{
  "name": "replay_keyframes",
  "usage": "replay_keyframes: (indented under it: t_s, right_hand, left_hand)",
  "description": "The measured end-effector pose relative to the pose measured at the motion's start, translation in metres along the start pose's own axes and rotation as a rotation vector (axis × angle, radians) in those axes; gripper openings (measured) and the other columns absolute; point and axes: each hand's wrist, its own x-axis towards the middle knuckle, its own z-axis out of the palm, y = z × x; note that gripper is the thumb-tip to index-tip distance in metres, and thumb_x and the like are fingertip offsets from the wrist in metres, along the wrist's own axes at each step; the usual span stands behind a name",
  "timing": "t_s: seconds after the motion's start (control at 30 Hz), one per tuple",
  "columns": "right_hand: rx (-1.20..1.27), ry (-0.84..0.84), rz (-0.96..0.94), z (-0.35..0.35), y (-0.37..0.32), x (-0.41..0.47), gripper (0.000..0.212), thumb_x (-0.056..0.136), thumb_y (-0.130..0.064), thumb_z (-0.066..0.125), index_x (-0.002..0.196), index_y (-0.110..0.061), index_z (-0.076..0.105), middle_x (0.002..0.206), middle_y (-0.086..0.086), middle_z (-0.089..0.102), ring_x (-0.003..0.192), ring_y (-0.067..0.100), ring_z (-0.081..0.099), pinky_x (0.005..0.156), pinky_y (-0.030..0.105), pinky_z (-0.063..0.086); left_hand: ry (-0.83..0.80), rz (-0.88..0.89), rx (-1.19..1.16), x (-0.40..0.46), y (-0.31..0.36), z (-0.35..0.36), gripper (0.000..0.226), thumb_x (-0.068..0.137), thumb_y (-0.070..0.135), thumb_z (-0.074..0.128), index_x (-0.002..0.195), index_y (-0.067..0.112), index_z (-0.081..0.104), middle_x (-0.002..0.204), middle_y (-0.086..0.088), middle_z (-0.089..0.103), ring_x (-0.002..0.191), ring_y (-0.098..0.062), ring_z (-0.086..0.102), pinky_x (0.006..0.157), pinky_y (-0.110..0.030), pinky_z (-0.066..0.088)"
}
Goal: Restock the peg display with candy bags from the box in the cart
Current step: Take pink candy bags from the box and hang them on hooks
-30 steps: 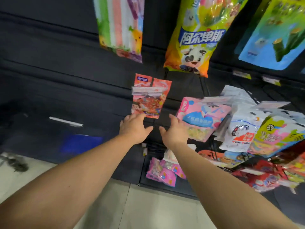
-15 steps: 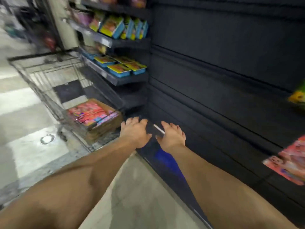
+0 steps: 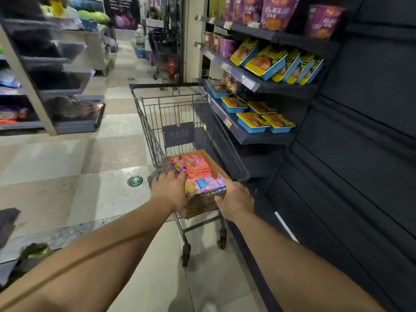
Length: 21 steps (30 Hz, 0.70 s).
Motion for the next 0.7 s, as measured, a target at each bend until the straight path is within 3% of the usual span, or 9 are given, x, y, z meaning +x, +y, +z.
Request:
replay_keyframes:
  t_s: [0.1, 0.3, 0.37, 0.47, 0.7]
  right_hand:
    - [-0.008, -0.009, -0.008, -0.001, 0.001, 0.057, 0.053, 0.091, -0.038, 0.062, 0.141, -0.029, 0.045, 0.138, 0.005, 0.052, 0.126, 0.029, 0.048, 0.1, 0.039, 0.042]
    - [-0.011, -0.091, 0.035, -0.008, 0.016, 0.161, 0.056, 0.094, -0.04, 0.061, 0.144, -0.024, 0.041, 0.142, 0.006, 0.048, 0.132, 0.028, 0.044, 0.104, 0.042, 0.041]
    - [-0.005, -0.095, 0.043, -0.009, 0.023, 0.196, 0.056, 0.094, -0.039, 0.06, 0.144, -0.023, 0.041, 0.143, 0.008, 0.048, 0.132, 0.029, 0.045, 0.104, 0.042, 0.041]
    - [0.008, -0.151, 0.061, -0.002, 0.031, 0.228, 0.057, 0.094, -0.04, 0.06, 0.145, -0.024, 0.039, 0.144, 0.008, 0.047, 0.132, 0.03, 0.045, 0.103, 0.043, 0.042]
    - [0.067, -0.164, 0.177, 0.007, 0.054, 0.291, 0.061, 0.094, -0.04, 0.06, 0.148, -0.026, 0.036, 0.146, 0.008, 0.044, 0.133, 0.03, 0.043, 0.105, 0.043, 0.043]
  left_hand:
    - [-0.003, -0.028, 0.021, 0.049, -0.005, 0.003, 0.072, 0.089, 0.052, 0.058, 0.152, 0.03, 0.029, 0.153, -0.01, 0.037, 0.142, -0.034, 0.033, 0.117, -0.048, 0.026]
    - [-0.044, -0.078, 0.03, 0.147, 0.0, -0.001, 0.076, 0.091, 0.058, 0.055, 0.154, 0.03, 0.024, 0.153, -0.011, 0.039, 0.141, -0.033, 0.035, 0.115, -0.046, 0.027]
    - [-0.063, -0.078, 0.027, 0.179, 0.006, 0.005, 0.073, 0.09, 0.059, 0.055, 0.151, 0.029, 0.029, 0.15, -0.011, 0.042, 0.138, -0.033, 0.037, 0.113, -0.047, 0.029]
    - [-0.126, -0.066, 0.042, 0.213, 0.011, 0.02, 0.068, 0.09, 0.059, 0.054, 0.147, 0.029, 0.036, 0.147, -0.009, 0.044, 0.136, -0.032, 0.038, 0.114, -0.048, 0.03]
    - [-0.272, 0.009, 0.062, 0.297, 0.017, 0.049, 0.071, 0.092, 0.056, 0.054, 0.153, 0.028, 0.031, 0.155, -0.01, 0.036, 0.143, -0.033, 0.031, 0.118, -0.047, 0.026]
